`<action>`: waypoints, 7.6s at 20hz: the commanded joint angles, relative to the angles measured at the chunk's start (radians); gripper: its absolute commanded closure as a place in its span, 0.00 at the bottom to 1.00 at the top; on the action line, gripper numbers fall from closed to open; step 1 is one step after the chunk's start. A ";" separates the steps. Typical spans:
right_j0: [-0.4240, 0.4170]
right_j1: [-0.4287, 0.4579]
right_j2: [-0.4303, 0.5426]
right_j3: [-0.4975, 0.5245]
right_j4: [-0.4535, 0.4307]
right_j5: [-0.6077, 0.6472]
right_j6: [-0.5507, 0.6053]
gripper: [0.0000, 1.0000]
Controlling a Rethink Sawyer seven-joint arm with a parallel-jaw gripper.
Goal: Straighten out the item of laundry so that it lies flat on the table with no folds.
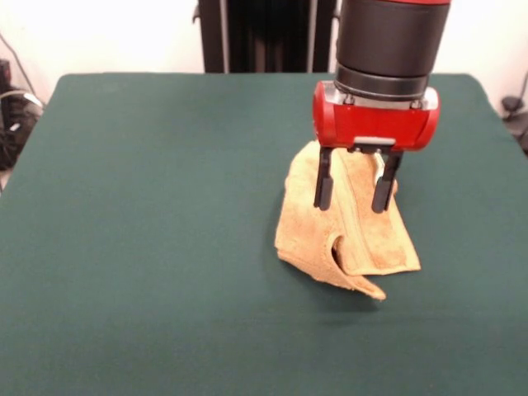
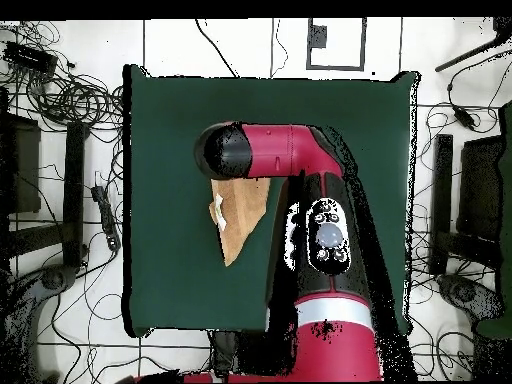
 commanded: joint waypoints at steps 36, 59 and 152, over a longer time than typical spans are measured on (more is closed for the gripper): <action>0.012 0.227 0.133 -0.177 0.011 0.265 -0.084 0.00; 0.022 0.239 0.140 -0.236 0.036 0.385 -0.045 0.00; -0.039 0.216 0.003 -0.274 -0.113 0.180 -0.032 1.00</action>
